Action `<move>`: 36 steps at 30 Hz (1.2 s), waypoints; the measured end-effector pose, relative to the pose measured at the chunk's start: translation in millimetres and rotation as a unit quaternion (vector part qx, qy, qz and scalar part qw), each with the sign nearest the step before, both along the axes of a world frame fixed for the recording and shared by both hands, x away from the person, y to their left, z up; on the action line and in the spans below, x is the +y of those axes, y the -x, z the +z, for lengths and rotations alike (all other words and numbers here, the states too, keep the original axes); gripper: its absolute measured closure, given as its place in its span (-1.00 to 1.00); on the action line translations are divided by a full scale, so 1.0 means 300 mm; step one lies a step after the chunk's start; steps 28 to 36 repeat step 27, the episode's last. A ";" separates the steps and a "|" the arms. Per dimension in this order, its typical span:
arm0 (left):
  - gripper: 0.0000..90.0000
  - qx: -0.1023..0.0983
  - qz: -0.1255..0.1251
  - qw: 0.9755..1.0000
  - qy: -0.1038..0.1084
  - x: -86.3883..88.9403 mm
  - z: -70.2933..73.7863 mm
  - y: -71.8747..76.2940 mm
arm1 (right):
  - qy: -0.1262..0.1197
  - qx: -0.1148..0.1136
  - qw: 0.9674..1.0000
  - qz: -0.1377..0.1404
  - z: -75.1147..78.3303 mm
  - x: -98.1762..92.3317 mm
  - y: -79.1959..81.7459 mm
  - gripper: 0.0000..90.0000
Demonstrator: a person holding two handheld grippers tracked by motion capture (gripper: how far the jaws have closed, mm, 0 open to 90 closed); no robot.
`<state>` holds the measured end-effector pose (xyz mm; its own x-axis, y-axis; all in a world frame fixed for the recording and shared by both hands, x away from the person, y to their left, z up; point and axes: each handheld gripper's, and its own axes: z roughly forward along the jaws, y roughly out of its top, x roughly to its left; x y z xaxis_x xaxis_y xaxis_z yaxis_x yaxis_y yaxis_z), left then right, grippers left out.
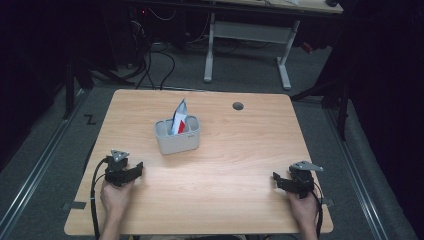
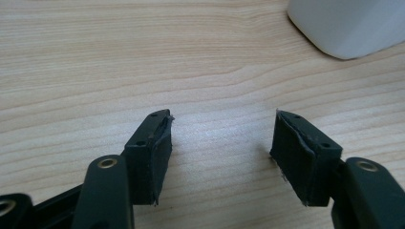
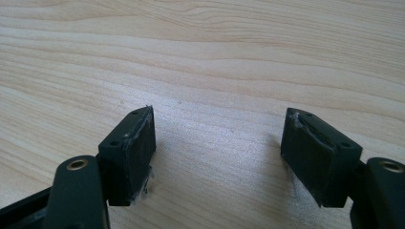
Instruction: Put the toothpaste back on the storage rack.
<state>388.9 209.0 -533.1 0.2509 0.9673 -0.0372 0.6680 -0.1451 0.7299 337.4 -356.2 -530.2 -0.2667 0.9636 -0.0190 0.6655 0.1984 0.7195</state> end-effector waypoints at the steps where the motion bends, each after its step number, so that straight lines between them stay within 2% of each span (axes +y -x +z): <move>1: -0.13 -0.004 0.002 1.000 -0.002 -0.003 -0.002 0.000 | 0.000 0.000 1.000 0.000 0.000 0.000 0.000 -0.39; 3: -0.13 -0.015 0.000 1.000 -0.013 -0.007 -0.010 0.004 | 0.000 0.000 1.000 0.000 0.000 0.000 0.000 -0.39; 4: -0.14 -0.017 0.000 1.000 -0.010 -0.006 -0.012 0.005 | 0.000 0.000 1.000 0.000 0.000 0.000 0.000 -0.39; 9: -0.21 -0.015 0.013 1.000 -0.013 -0.005 -0.012 0.005 | 0.000 0.000 1.000 0.000 0.000 0.000 0.000 -0.38; 36: -0.26 -0.013 0.014 1.000 -0.012 -0.004 -0.012 0.005 | 0.000 0.000 1.000 0.002 0.000 0.000 0.000 -0.39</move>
